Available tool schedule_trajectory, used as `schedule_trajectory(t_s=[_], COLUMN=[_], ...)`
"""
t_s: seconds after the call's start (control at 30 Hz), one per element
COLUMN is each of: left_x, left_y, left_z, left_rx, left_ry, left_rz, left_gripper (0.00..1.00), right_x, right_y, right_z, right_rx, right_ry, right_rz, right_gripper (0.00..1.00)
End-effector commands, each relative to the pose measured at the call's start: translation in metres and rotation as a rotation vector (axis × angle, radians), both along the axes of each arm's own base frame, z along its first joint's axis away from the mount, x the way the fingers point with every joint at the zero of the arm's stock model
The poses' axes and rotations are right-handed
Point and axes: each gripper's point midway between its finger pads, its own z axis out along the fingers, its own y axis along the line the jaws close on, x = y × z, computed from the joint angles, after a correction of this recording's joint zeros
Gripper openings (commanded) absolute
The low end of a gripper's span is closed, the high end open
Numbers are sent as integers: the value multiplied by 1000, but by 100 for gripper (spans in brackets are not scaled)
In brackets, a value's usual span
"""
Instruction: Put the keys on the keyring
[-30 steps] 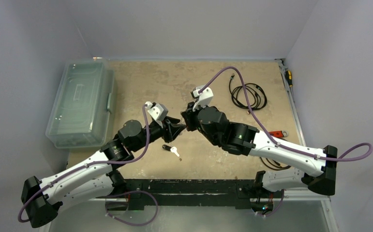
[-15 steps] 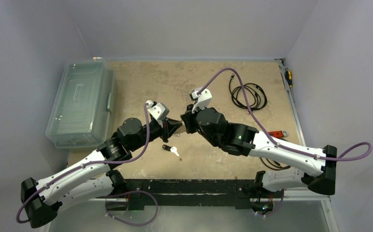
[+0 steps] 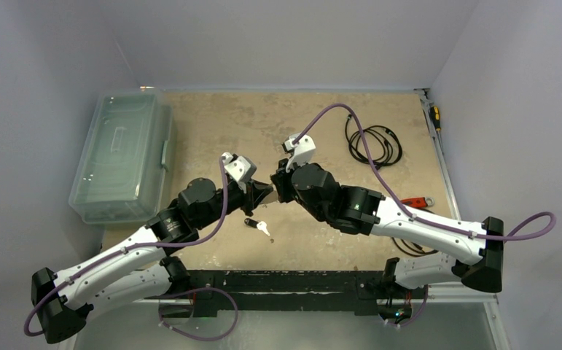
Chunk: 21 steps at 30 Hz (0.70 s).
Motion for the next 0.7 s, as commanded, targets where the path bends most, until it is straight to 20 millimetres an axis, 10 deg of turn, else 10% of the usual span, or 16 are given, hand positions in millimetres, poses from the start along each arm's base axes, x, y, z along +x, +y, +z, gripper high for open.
schedule_trajectory(t_s=[0.0, 0.67], left_x=[2, -11], left_y=[2, 7], left_z=[34, 58], left_rx=[-60, -120], left_ry=[-71, -124], left_rz=[14, -27], left_gripper=[0, 0], right_x=[-9, -12], right_y=[11, 17], right_z=[14, -11], right_rx=[78, 79], right_ry=[3, -5], right_rz=[40, 75], right_gripper=[0, 0])
